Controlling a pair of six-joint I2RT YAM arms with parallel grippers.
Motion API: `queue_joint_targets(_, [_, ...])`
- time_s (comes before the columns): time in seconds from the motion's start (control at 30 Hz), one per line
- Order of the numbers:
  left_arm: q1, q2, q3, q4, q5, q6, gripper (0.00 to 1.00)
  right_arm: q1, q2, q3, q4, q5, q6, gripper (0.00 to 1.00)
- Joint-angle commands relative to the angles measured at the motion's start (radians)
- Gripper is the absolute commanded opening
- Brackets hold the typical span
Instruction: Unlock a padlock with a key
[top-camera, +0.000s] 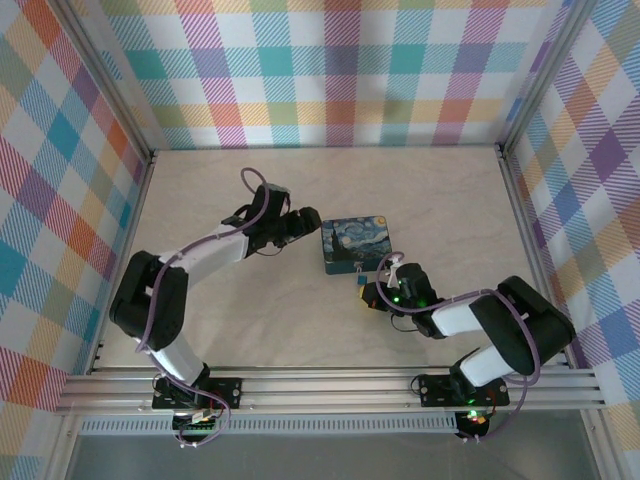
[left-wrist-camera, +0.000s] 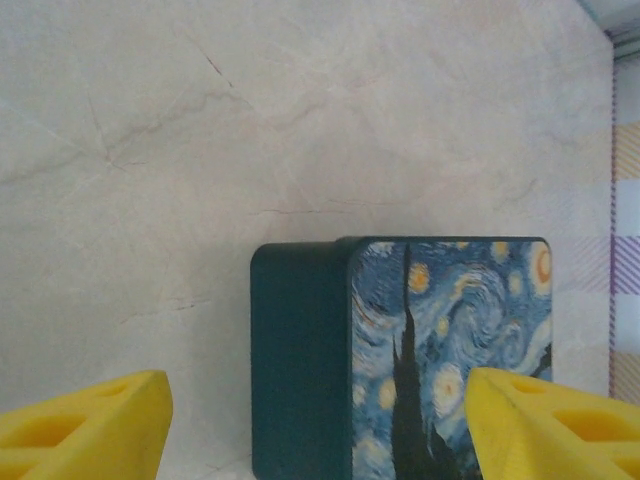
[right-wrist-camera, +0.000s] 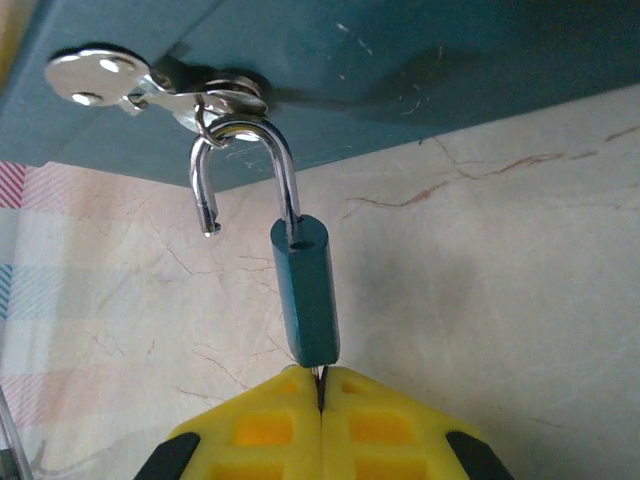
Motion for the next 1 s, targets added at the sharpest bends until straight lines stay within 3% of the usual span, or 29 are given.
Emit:
queue_joint_targets(0.0, [0.002, 0.045, 0.053, -0.018, 0.037, 0.021, 0.77, -0.007, 0.027, 0.005, 0.020, -0.045, 0.027, 0.00])
queue_joint_targets(0.7, [-0.001, 0.178, 0.061, -0.055, 0.054, 0.020, 0.75, -0.017, 0.040, -0.001, 0.014, -0.025, 0.007, 0.00])
queue_joint_targets(0.97, [-0.001, 0.170, 0.031, -0.062, 0.032, 0.017, 0.75, -0.018, 0.002, -0.018, -0.028, 0.005, -0.034, 0.20])
